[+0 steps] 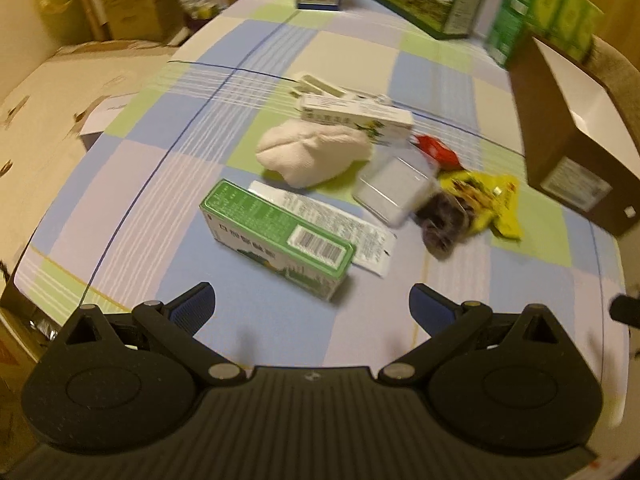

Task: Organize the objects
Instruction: 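Lower the left tool onto the green medicine box and grasp it, then hold the green box in the left tool while the right tool grasps the dark mushroom snack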

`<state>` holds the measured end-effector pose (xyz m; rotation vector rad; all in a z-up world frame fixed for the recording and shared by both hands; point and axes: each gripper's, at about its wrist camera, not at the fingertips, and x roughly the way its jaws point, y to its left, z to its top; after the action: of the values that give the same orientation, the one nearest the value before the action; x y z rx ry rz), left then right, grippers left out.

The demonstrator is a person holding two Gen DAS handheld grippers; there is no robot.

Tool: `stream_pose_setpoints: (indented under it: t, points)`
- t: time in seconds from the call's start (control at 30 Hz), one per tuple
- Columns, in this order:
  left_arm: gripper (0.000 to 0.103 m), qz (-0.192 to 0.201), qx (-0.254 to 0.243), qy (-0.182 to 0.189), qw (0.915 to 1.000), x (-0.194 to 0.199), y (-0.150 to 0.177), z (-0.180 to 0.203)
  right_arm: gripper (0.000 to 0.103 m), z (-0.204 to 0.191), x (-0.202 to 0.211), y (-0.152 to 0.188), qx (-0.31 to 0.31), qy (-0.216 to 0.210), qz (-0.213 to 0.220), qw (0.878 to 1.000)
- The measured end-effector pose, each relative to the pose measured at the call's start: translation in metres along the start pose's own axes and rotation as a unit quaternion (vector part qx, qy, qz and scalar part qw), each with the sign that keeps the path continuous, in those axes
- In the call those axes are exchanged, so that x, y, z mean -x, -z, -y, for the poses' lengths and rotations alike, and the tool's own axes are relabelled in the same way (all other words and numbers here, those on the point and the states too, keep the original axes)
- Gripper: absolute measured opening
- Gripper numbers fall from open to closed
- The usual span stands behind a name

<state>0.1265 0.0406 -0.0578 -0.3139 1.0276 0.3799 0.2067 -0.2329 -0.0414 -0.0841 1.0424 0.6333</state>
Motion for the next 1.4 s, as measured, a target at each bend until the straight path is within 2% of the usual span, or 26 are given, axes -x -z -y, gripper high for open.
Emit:
stream_pose_setpoints:
  t: [0.2,0.43,0.67,0.8,0.83,0.9,1.0,1.13,1.4]
  points:
    - [0.100,0.001,0.050,-0.037,0.9981,-0.030,-0.017,-0.002,0.101,0.022,-0.017,-0.020,0.002,-0.005,-0.008,1.000]
    - [0.096,-0.006,0.072,-0.071,0.9949,-0.054,-0.030,-0.004,0.101,0.038,-0.036,-0.033,0.014,-0.015,-0.019,1.000]
    - [0.083,-0.014,0.063,-0.096,0.9933,-0.067,-0.031,-0.002,0.101,0.045,-0.050,-0.039,0.036,-0.024,-0.026,0.999]
    - [0.061,-0.018,0.061,-0.098,0.9932,-0.068,-0.030,-0.007,0.101,0.047,-0.058,-0.041,0.047,-0.033,-0.032,0.998]
    - [0.059,-0.017,0.057,-0.101,0.9931,-0.068,-0.029,-0.007,0.101,0.047,-0.060,-0.042,0.051,-0.036,-0.034,0.997]
    - [0.045,-0.016,0.048,-0.103,0.9934,-0.066,-0.028,-0.010,0.101,0.047,-0.064,-0.043,0.058,-0.041,-0.036,0.997]
    - [0.036,-0.015,0.024,-0.107,0.9939,-0.062,-0.024,-0.013,0.101,0.047,-0.070,-0.044,0.066,-0.050,-0.038,0.996]
    - [0.034,-0.019,0.001,-0.106,0.9942,-0.059,-0.020,-0.017,0.101,0.047,-0.078,-0.046,0.075,-0.057,-0.040,0.995]
    - [0.031,-0.033,0.006,-0.100,0.9945,-0.069,-0.018,-0.019,0.097,0.035,-0.089,-0.049,0.093,-0.071,-0.028,0.993]
